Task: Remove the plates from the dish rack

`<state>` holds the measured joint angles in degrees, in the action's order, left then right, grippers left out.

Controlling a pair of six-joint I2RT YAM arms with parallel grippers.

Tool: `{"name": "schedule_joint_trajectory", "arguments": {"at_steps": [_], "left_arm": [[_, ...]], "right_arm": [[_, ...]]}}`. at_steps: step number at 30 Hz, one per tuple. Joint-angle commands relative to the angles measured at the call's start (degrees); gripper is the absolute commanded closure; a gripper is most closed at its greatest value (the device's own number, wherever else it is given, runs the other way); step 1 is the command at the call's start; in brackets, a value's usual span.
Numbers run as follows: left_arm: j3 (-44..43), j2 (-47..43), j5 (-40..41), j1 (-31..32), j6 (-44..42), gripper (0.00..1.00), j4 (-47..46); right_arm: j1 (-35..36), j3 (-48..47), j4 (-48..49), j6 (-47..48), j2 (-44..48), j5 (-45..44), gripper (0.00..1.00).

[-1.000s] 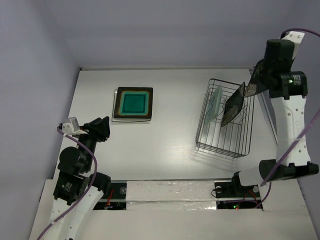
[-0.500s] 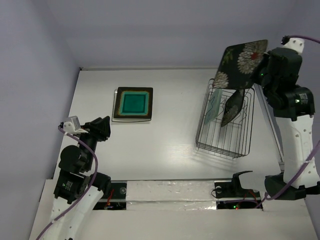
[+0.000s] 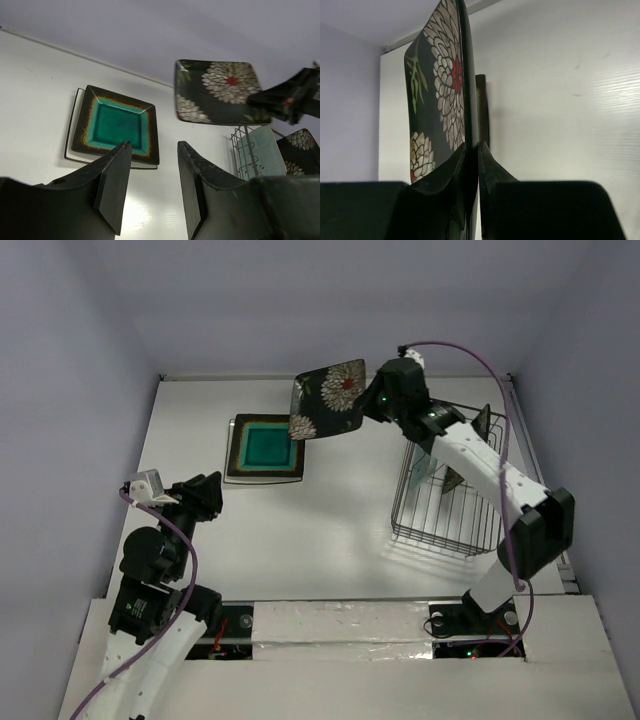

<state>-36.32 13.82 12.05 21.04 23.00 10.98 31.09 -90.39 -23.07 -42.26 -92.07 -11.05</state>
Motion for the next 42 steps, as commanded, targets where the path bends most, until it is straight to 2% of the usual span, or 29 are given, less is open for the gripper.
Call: {"name": "schedule_joint_trajectory", "arguments": {"at_steps": [1,2,8,14,25,27,28,32,34,39,42], "left_arm": [[0.4,0.5,-0.2,0.2,-0.2,0.61,-2.5],[0.3,0.5,-0.2,0.2,-0.2,0.61,-2.5],[0.2,1.2,-0.2,0.2,-0.2,0.61,-2.4],[0.4,0.9,-0.2,0.2,-0.2,0.61,-2.2],[0.3,0.9,-0.2,0.2,-0.2,0.61,-2.3],[0.4,0.7,-0.2,0.2,-0.2,0.61,-2.4],[0.3,0.6,-0.2,0.2,-0.2,0.61,-2.4],[0.3,0.5,-0.2,0.2,-0.2,0.61,-2.3],[0.3,0.3,-0.2,0.2,-0.2,0.61,-2.2],[0.3,0.2,-0.2,0.2,-0.2,0.61,-2.3],[0.3,-0.1,-0.2,0.2,-0.2,0.61,-2.2]], "right_arm": [[3.9,-2.7,22.9,-9.1,-1.8,0.2,1.00],[4.7,-2.9,26.7,-9.9,-3.4,0.0,1.00],[8.7,-6.5,34.8,-16.8,-16.3,1.0,1.00],[10.5,-9.0,37.4,-20.4,-25.0,2.5,1.00],[11.5,-7.1,36.1,-21.0,-30.8,3.6,1.00],[11.5,-6.8,34.3,-20.5,-31.1,3.5,0.93],[11.5,-6.8,33.4,-20.3,-31.4,3.6,0.81],[11.5,-8.7,25.7,-18.7,-31.7,3.5,0.48],[11.5,-10.2,22.4,-16.7,-32.1,3.4,0.37],[11.5,-16.2,8.8,-12.1,-33.6,2.9,0.23],[11.5,-23.1,-1.7,-7.7,-35.9,0.1,0.16]]}}
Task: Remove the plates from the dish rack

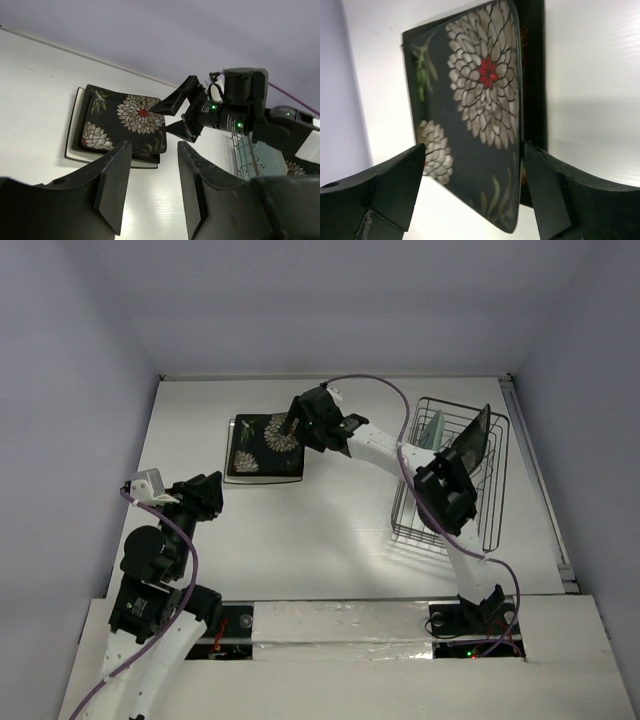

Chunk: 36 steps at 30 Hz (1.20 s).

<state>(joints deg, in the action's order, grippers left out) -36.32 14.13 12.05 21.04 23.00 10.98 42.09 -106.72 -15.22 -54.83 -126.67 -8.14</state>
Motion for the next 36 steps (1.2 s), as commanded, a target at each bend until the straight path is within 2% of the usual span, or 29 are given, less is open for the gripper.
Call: {"name": "schedule_joint_trajectory", "arguments": {"at_steps": [1,2,8,10,12,13,14,15,17,18,20,22,24,26,27,28,29,31,32,36], "left_arm": [[0.2,-0.6,-0.2,0.2,-0.2,0.61,-2.3],[0.4,-0.6,-0.2,0.2,-0.2,0.61,-2.2],[0.3,-0.8,-0.2,0.2,-0.2,0.61,-2.3],[0.3,-0.9,-0.2,0.2,-0.2,0.61,-2.3],[0.4,-1.1,-0.2,0.2,-0.2,0.61,-2.3],[0.3,-1.1,-0.2,0.2,-0.2,0.61,-2.3],[0.4,-1.2,-0.2,0.2,-0.4,0.61,-2.3],[0.3,-1.3,-0.2,0.2,-0.3,0.61,-2.4],[0.4,-1.5,-0.2,0.2,-0.3,0.61,-2.4],[0.3,-1.6,-0.2,0.2,-0.3,0.61,-2.5],[0.3,-1.8,-0.2,0.2,-0.3,0.62,-2.6],[0.4,-2.2,-0.2,0.2,-0.4,0.71,-2.7],[0.5,-2.4,-0.2,0.2,-0.4,0.85,-2.6],[0.3,-2.6,-0.2,0.2,-0.4,0.96,-2.4],[0.3,-2.7,-0.2,0.2,-0.3,0.98,-2.4],[0.3,-2.9,-0.2,0.2,-0.2,0.98,-2.2],[0.2,-2.9,-0.2,0.2,-0.2,0.98,-2.2],[0.1,-2.9,-0.2,0.2,-0.2,0.94,-2.2],[0.2,-2.9,-0.2,0.2,-0.2,0.88,-2.2],[0.2,-3.2,-0.2,0.2,-0.3,0.74,-2.2]], "right_arm": [[0.5,-10.1,-11.9,6.7,-1.8,-3.6,0.15],[0.5,-11.1,-15.1,7.5,-2.1,-4.3,0.14],[0.5,-12.8,-19.7,11.4,-1.7,-7.0,0.13],[0.5,-11.7,-19.8,13.2,0.6,-8.4,0.17],[0.5,-7.5,-18.4,14.7,7.1,-10.4,0.46],[0.5,-5.2,-17.9,16.1,10.3,-11.7,0.83],[0.0,-2.6,-17.0,16.9,17.2,-13.5,0.96],[0.0,2.0,-16.9,17.7,20.7,-17.8,1.00],[0.0,6.1,-18.8,19.9,27.6,-22.8,1.00],[-0.5,7.9,-19.9,20.5,33.9,-28.2,1.00],[-1.5,12.8,-24.3,21.5,39.5,-33.1,1.00],[-4.9,16.9,-27.5,21.8,46.7,-36.9,1.00],[-8.6,19.2,-31.6,22.1,50.8,-36.8,1.00],[-15.7,22.2,-33.5,24.2,55.6,-34.1,0.80],[-18.0,22.9,-34.1,25.1,56.8,-31.7,0.69],[-21.3,24.1,-35.0,26.4,58.5,-31.6,0.46],[-22.8,24.8,-35.1,27.1,59.2,-31.6,0.37],[-25.7,25.8,-35.2,29.8,59.3,-27.9,0.27],[-27.5,26.1,-35.4,30.3,58.3,-27.0,0.25],[-30.3,27.0,-34.9,32.4,53.2,-23.1,0.25]]}}
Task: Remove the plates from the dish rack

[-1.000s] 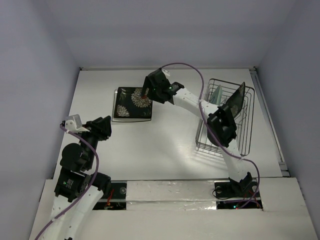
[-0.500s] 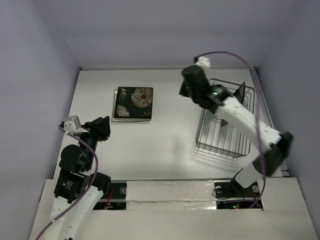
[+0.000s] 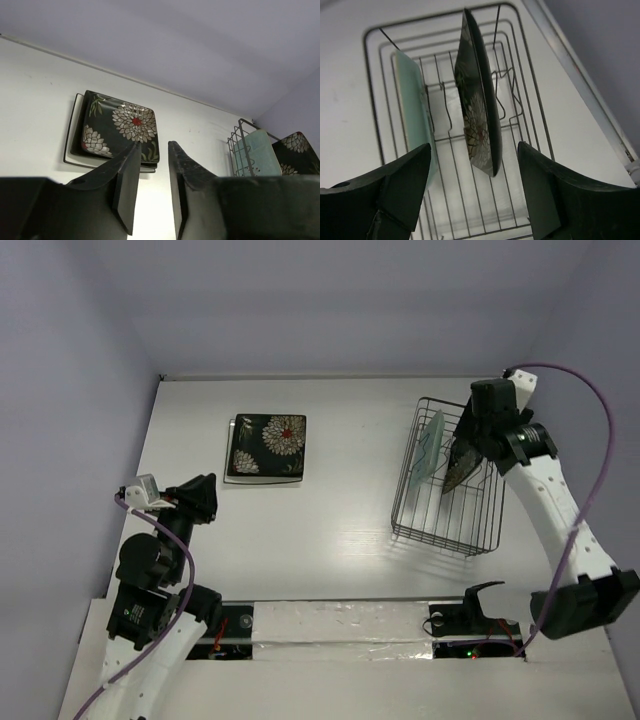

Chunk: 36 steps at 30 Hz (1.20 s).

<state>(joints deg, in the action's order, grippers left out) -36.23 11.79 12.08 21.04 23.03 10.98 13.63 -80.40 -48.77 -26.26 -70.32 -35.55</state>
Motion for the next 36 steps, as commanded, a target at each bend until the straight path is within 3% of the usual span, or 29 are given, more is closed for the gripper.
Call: {"name": "schedule_joint_trajectory", "arguments": {"at_steps": [1,4,7,9,12,16,17,20,31,36], "left_arm": [[0.0,-1.0,-0.2,0.2,-0.4,0.72,-2.1],[0.1,-1.2,-0.2,0.2,-0.4,0.68,-2.0],[0.1,-1.3,-0.2,0.2,-0.4,0.67,-2.1],[0.1,-1.3,-0.2,0.2,-0.4,0.66,-2.1],[0.1,-1.2,-0.2,0.2,-0.4,0.65,-2.1],[0.1,-1.2,-0.2,0.2,-0.4,0.65,-2.1],[0.1,-1.2,-0.2,0.2,-0.4,0.65,-2.2],[0.1,-1.0,-0.2,0.2,-0.4,0.64,-2.2],[0.2,0.3,-0.2,0.2,-0.3,0.64,-2.2],[0.2,1.0,-0.2,0.2,-0.2,0.64,-2.3]], "right_arm": [[-2.5,0.6,-1.1,4.4,-4.3,5.2,0.25],[-4.4,-0.5,-0.9,5.1,-8.7,4.6,0.25],[-6.8,-1.6,-0.5,6.3,-12.1,5.3,0.32],[-7.6,-2.5,0.9,7.6,-13.3,4.9,0.44],[-9.1,-4.8,0.7,9.6,-15.7,5.7,0.51],[-9.1,-6.1,1.8,14.5,-18.4,7.5,0.74],[-9.1,-6.0,3.3,15.0,-18.6,7.3,0.88],[-9.1,-5.6,5.4,18.1,-19.0,8.0,0.99],[-8.0,-3.8,16.8,30.9,-15.6,4.7,1.00],[-6.3,-6.9,17.8,32.4,-15.1,2.0,1.00]]}}
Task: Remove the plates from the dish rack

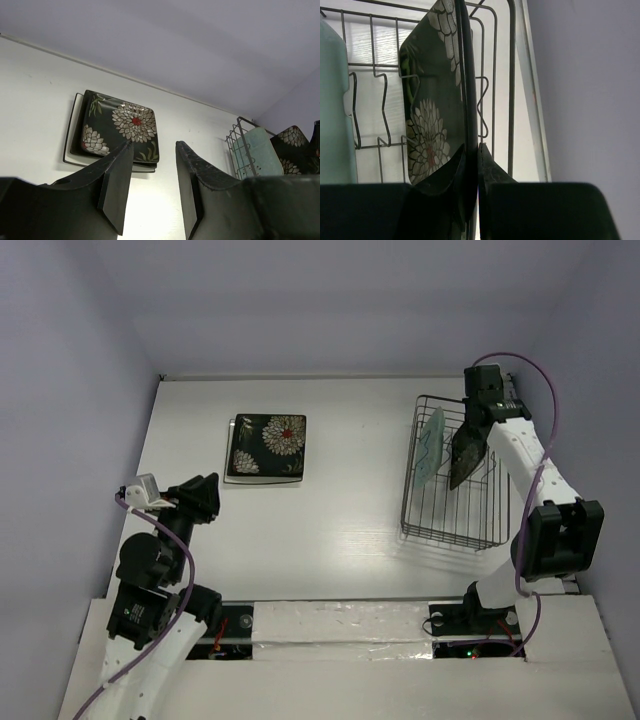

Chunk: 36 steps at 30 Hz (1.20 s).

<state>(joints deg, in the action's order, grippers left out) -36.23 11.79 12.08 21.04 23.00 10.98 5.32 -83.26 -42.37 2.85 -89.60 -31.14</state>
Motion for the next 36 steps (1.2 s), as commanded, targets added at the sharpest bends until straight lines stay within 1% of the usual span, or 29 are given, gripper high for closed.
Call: {"name": "schedule_joint_trajectory", "arguments": {"at_steps": [1,6,9,12,16,17,18,21,22,23,25,26,27,28,29,30,31,32,33,35,36], "left_arm": [[0.3,1.1,-0.2,0.2,-0.2,0.64,-2.4],[0.2,1.4,-0.2,0.2,-0.2,0.63,-2.5],[0.2,1.3,-0.2,0.2,-0.1,0.63,-2.4],[0.2,1.2,-0.2,0.2,-0.1,0.63,-2.4],[0.3,1.4,-0.2,0.2,-0.2,0.63,-2.4],[0.2,1.6,-0.2,0.2,-0.2,0.63,-2.4],[0.2,1.6,-0.2,0.2,-0.2,0.63,-2.4],[0.3,1.5,-0.2,0.2,-0.1,0.63,-2.4],[0.3,1.4,-0.2,0.2,-0.1,0.63,-2.4],[0.3,1.3,-0.2,0.2,-0.1,0.63,-2.4],[0.3,1.4,-0.2,0.2,-0.1,0.81,-2.4],[0.4,1.7,-0.2,0.2,-0.1,0.88,-2.4],[0.3,1.8,-0.2,0.2,-0.1,1.00,-2.5],[0.2,2.0,-0.2,0.2,-0.1,1.00,-2.2],[0.2,2.4,-0.2,0.2,-0.2,1.00,-2.1],[0.2,2.6,-0.2,0.2,0.0,1.00,-2.0],[0.2,2.8,-0.2,0.2,0.0,1.00,-1.9],[0.1,3.1,-0.2,0.2,0.0,1.00,-1.9],[0.2,3.1,-0.2,0.2,0.0,1.00,-1.9],[0.1,3.1,-0.2,0.2,-0.2,0.90,-2.0],[0.1,3.1,-0.2,0.2,-0.1,0.81,-1.9]], "right_arm": [[2.7,-4.4,11.7,4.1,4.3,-3.8,1.00],[5.3,-8.2,11.8,5.2,5.5,-12.2,1.00],[5.3,-11.3,10.5,5.5,6.1,-13.3,1.00],[5.8,-13.8,9.1,5.1,6.6,-16.8,1.00],[5.8,-17.8,7.0,3.1,7.8,-17.5,1.00],[5.8,-19.1,4.9,0.9,8.3,-17.4,1.00],[5.8,-22.3,4.0,-0.5,8.7,-16.6,1.00],[6.4,-27.4,0.6,-7.9,10.7,-9.3,1.00],[6.5,-27.9,0.4,-9.8,11.3,-3.7,1.00],[7.3,-28.1,0.4,-13.7,11.7,-0.9,1.00],[10.4,-26.9,1.8,-17.8,12.7,5.8,1.00],[12.0,-26.0,4.2,-21.4,12.9,7.5,1.00],[13.6,-24.9,6.0,-23.4,12.9,9.4,1.00],[16.4,-22.1,7.9,-25.4,12.8,14.2,1.00],[17.8,-20.1,10.4,-29.9,12.6,16.3,1.00],[19.0,-17.8,16.7,-32.2,12.3,18.6,1.00],[21.3,-15.9,19.9,-34.3,11.2,22.5,1.00],[22.5,-13.4,22.7,-38.1,10.2,23.6,1.00],[23.7,-12.6,27.2,-39.7,8.8,24.4,1.00],[27.1,-12.2,30.8,-43.1,3.9,25.9,1.00],[28.1,-12.6,33.9,-44.4,2.1,26.7,1.00]]}}
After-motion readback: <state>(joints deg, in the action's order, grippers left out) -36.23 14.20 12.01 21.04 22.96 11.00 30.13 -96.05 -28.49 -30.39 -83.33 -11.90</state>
